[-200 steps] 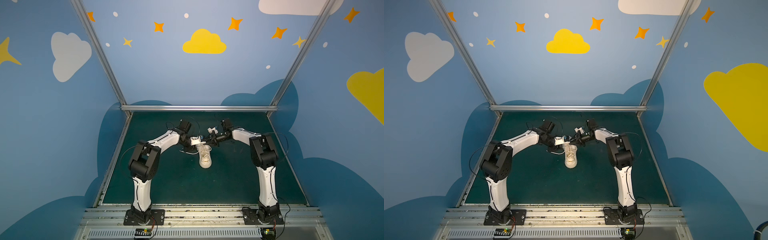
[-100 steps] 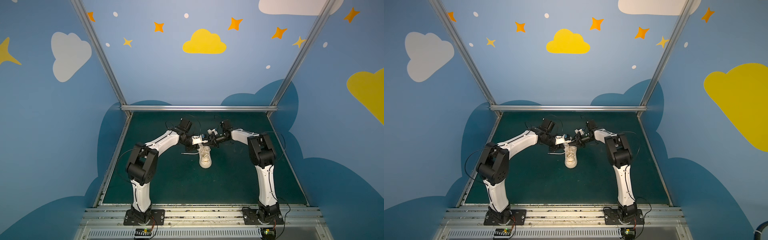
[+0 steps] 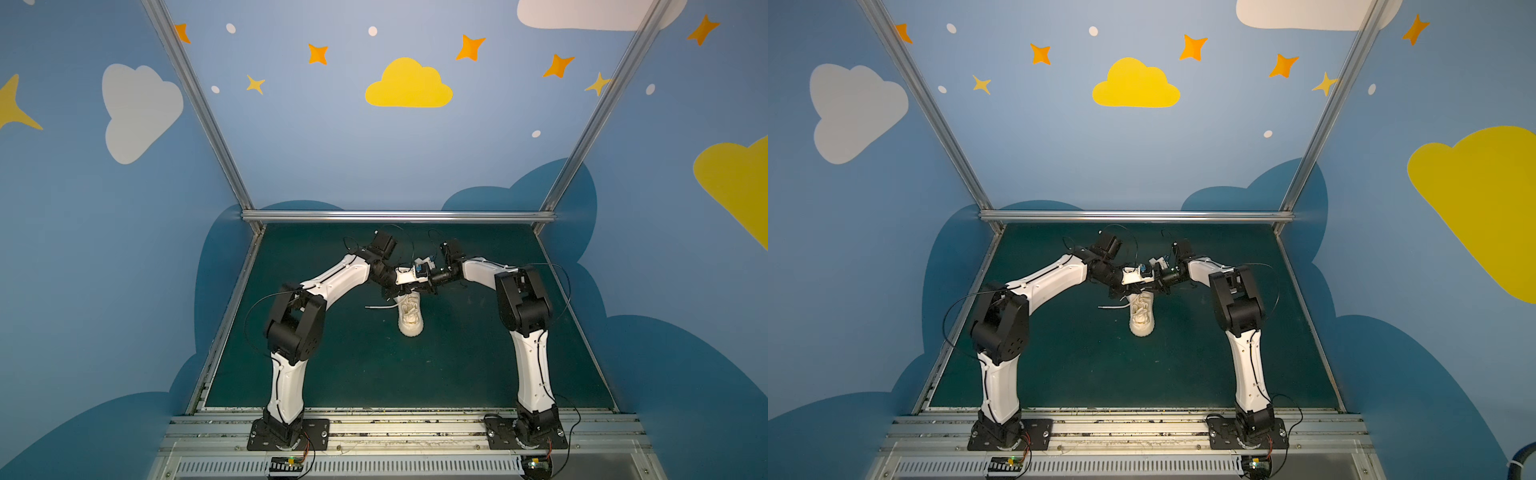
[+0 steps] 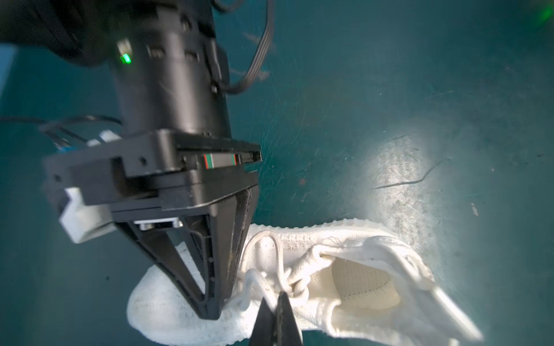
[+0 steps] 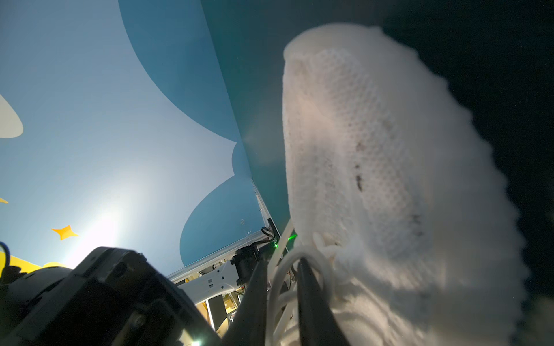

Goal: Tie the shoes

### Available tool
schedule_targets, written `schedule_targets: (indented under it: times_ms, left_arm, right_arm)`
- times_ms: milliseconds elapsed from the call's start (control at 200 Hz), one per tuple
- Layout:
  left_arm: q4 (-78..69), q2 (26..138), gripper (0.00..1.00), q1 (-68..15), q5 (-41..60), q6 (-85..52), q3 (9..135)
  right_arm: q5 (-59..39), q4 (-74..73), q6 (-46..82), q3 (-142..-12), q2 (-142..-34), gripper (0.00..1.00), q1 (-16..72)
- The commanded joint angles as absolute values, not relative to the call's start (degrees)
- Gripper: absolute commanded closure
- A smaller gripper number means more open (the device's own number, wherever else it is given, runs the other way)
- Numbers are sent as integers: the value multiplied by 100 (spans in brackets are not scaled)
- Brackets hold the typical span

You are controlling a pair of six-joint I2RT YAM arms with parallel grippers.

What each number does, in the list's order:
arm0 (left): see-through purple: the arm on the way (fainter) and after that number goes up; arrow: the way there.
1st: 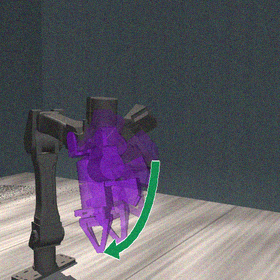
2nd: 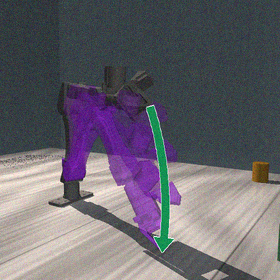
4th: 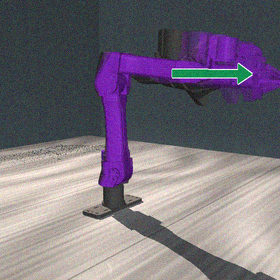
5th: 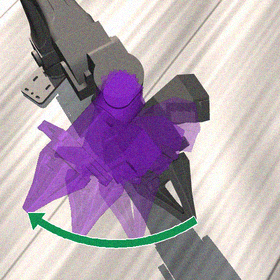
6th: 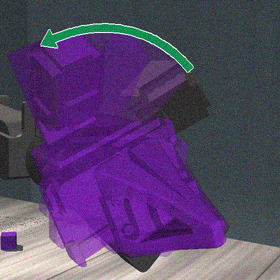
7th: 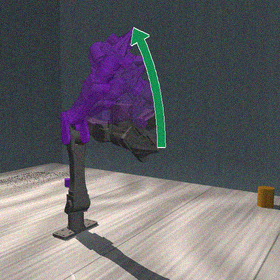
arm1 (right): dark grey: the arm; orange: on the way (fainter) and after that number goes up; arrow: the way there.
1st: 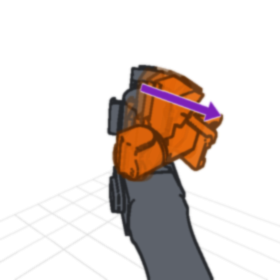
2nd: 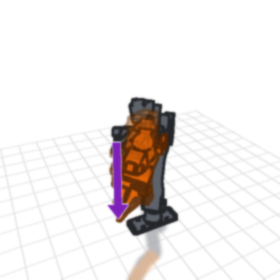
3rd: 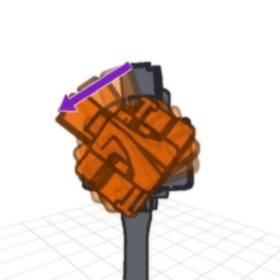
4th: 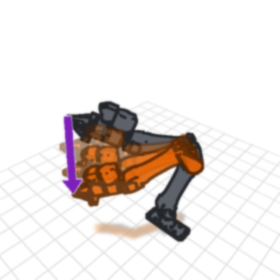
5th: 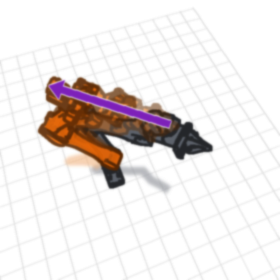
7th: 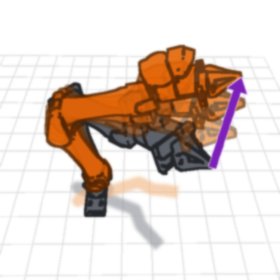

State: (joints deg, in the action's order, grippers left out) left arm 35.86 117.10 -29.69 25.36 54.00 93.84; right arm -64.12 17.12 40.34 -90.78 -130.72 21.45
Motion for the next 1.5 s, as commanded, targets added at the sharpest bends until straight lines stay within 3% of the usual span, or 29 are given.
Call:
schedule_targets:
  times_ms: [0, 696, 956, 1497]
  left_arm:
    - [4260, 11944, 97, -2989, 2438, 5519, 9593]
    - [4325, 12049, 97, -2975, 2422, 5543, 9513]
    - [4280, 12015, 97, -2980, 2439, 5476, 9448]
    - [4245, 12005, 97, -2980, 2452, 5402, 9431]
  right_arm:
    - [-6542, 1570, 4120, -8975, -12920, 80, 2101]
    - [-6715, 784, 4526, -7510, -11715, 78, 1569]
    - [-6767, 293, 4724, -6971, -11923, 93, 1545]
    - [-6663, -377, 5117, -6653, -12337, 90, 1635]
